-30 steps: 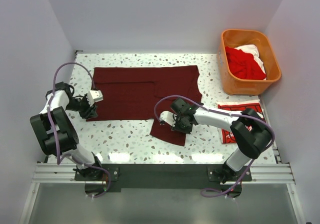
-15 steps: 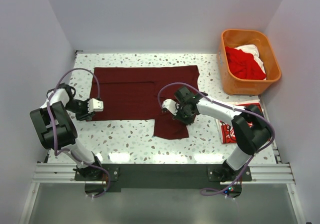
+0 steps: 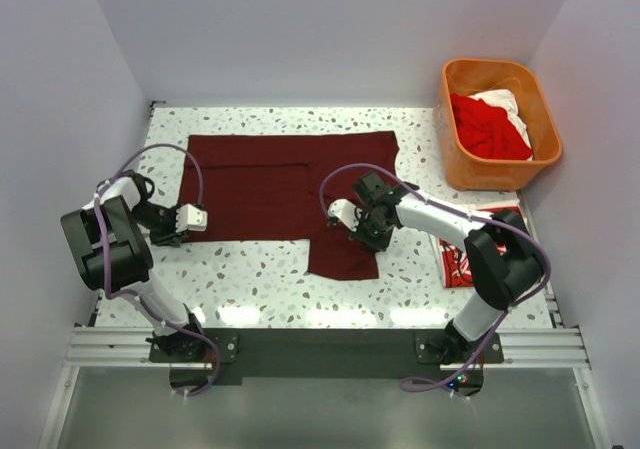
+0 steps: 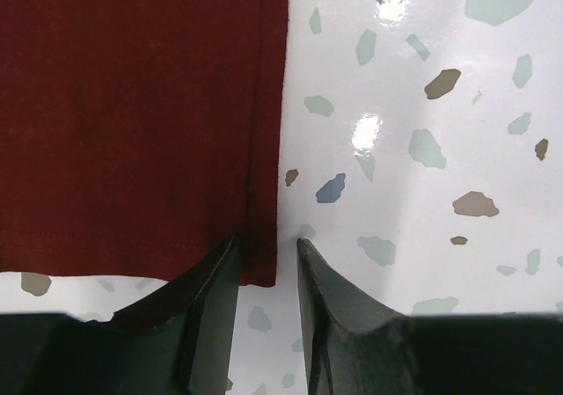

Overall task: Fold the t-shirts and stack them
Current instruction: Fold the tshirt

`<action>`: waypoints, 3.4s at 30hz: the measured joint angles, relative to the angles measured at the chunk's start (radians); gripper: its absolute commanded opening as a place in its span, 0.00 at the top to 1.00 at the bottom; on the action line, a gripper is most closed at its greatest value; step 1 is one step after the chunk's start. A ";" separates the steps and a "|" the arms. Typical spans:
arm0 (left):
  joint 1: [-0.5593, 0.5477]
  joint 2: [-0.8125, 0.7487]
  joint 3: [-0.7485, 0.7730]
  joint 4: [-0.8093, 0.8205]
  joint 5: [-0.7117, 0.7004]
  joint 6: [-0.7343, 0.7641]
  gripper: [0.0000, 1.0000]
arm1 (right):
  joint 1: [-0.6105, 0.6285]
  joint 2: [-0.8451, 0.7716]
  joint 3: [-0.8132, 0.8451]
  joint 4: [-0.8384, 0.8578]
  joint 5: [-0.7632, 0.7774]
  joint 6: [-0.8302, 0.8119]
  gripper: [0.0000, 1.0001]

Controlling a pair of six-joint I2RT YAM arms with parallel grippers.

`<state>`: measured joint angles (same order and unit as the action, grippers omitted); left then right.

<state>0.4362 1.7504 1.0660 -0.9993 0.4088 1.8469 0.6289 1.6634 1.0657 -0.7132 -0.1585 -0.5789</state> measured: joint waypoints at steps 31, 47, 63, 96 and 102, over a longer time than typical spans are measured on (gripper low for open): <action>0.016 -0.053 0.137 -0.133 0.090 0.013 1.00 | -0.077 -0.136 0.076 -0.141 -0.090 -0.082 1.00; 0.016 0.098 0.346 -0.116 0.224 -0.138 1.00 | -0.203 0.128 0.463 -0.306 -0.125 -0.280 1.00; -0.012 0.191 0.469 -0.030 0.272 -0.286 1.00 | -0.275 0.388 0.843 -0.436 -0.125 -0.397 1.00; -0.024 0.235 0.507 0.040 0.254 -0.322 1.00 | -0.285 0.575 1.118 -0.413 -0.092 -0.454 1.00; -0.025 0.243 0.507 0.053 0.249 -0.334 1.00 | -0.290 0.576 1.125 -0.382 -0.085 -0.453 1.00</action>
<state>0.4110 1.9930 1.5726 -0.9463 0.6575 1.5131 0.3389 2.2398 2.1902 -1.0950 -0.2440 -1.0321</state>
